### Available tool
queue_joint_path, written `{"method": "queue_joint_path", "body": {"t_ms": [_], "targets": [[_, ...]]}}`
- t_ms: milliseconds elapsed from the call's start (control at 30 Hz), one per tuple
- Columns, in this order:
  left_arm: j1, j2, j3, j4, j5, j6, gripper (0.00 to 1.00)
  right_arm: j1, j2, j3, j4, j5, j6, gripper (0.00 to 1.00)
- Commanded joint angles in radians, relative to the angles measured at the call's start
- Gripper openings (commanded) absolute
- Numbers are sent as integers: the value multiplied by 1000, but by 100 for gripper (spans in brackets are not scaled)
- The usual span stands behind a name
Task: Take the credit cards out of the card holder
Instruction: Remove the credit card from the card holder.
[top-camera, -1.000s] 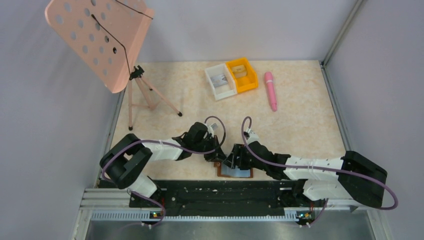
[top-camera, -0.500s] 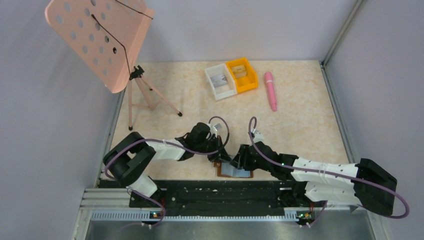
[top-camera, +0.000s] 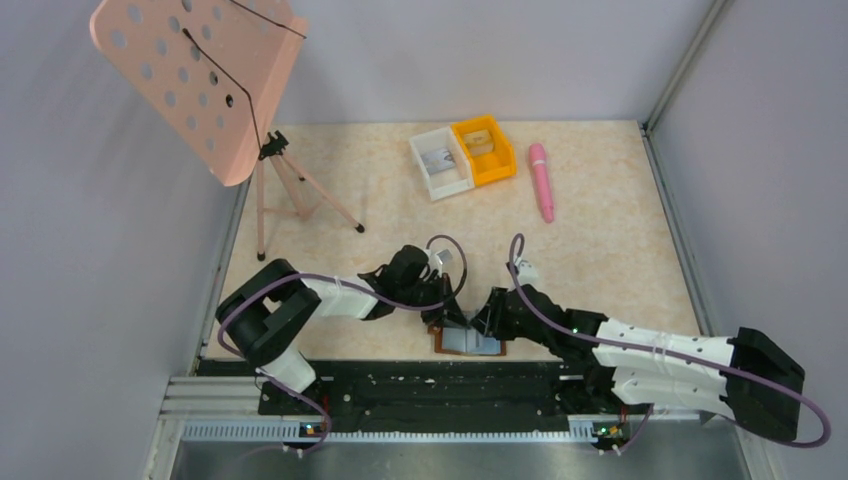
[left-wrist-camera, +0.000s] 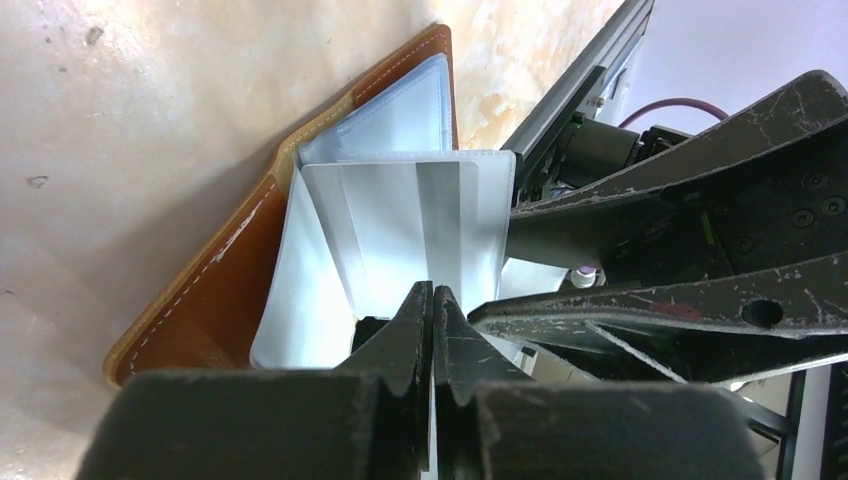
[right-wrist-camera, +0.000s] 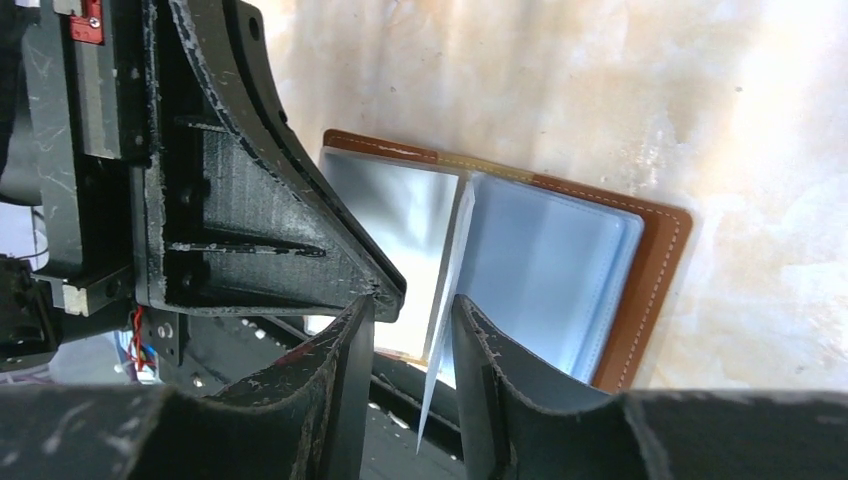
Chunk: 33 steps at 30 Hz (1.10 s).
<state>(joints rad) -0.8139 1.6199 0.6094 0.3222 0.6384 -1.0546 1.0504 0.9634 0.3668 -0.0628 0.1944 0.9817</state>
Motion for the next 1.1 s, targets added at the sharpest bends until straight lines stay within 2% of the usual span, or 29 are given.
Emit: {"method": "queue_joint_path", "body": {"t_ms": [0,167,300,600,767,900,1067], "targets": [[-7,-12,28,10,-14,6,0,-8,-40,-6,-55,52,9,34],[-7,-62,36,-106,-96,58,0,-7,-98,35,-188,100,2,36],[-7,-70,43,-152,-138,80,1,-8,-158,51,-216,110,-9,37],[-6,-2,10,-82,-135,63,1,-11,-95,50,-89,21,-58,36],[-7,13,4,-70,-139,68,2,-51,-46,7,-13,-37,-48,35],[-7,21,-13,-49,-147,72,7,-83,-18,-32,4,-57,-38,35],[-8,37,-47,19,-135,55,18,-90,9,-94,37,-88,-2,35]]}}
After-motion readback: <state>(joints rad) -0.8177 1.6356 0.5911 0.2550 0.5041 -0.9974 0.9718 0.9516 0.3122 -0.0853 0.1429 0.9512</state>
